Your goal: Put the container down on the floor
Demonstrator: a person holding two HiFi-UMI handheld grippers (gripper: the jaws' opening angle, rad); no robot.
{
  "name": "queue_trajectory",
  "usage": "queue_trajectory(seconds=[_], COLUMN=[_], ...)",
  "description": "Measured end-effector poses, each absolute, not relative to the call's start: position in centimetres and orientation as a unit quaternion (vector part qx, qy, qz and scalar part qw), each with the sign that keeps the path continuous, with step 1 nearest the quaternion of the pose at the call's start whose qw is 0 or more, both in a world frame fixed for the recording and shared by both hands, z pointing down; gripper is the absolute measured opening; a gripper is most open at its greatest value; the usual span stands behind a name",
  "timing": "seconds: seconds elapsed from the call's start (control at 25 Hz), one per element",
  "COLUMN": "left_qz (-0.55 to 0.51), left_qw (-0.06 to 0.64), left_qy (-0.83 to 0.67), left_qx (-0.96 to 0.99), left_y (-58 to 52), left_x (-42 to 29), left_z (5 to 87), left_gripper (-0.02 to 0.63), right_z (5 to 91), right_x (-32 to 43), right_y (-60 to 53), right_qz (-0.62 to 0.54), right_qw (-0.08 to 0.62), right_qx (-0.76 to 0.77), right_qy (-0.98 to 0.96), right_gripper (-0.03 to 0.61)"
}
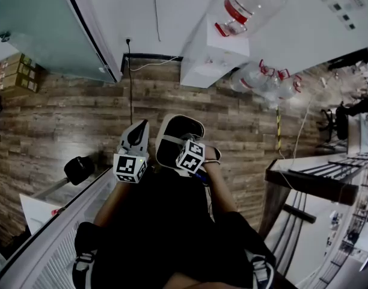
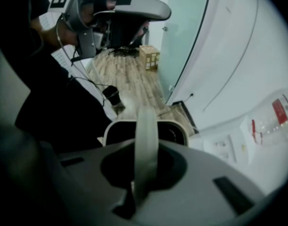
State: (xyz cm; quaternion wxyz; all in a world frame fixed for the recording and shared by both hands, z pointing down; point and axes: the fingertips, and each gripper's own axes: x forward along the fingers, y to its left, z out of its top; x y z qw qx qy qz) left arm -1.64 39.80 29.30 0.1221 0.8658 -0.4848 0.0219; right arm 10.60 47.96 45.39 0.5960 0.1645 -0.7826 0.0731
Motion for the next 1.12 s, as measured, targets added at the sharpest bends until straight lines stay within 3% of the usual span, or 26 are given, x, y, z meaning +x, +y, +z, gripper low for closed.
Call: queue_trajectory(seconds=[1.12], left_qz=[0.011], left_qw=[0.137], left_qy=[-0.470], left_qx=[0.872], left_y=[33.6], left_x=[-8.2], left_z=[30.4], left_gripper=[0.026], right_z=[44.4], right_x=[4.6], right_y=[41.5], right_qz=[0.104], right_qw=[0.579], right_qx=[0.208], right_qy=[-0.781], right_gripper=[0.032])
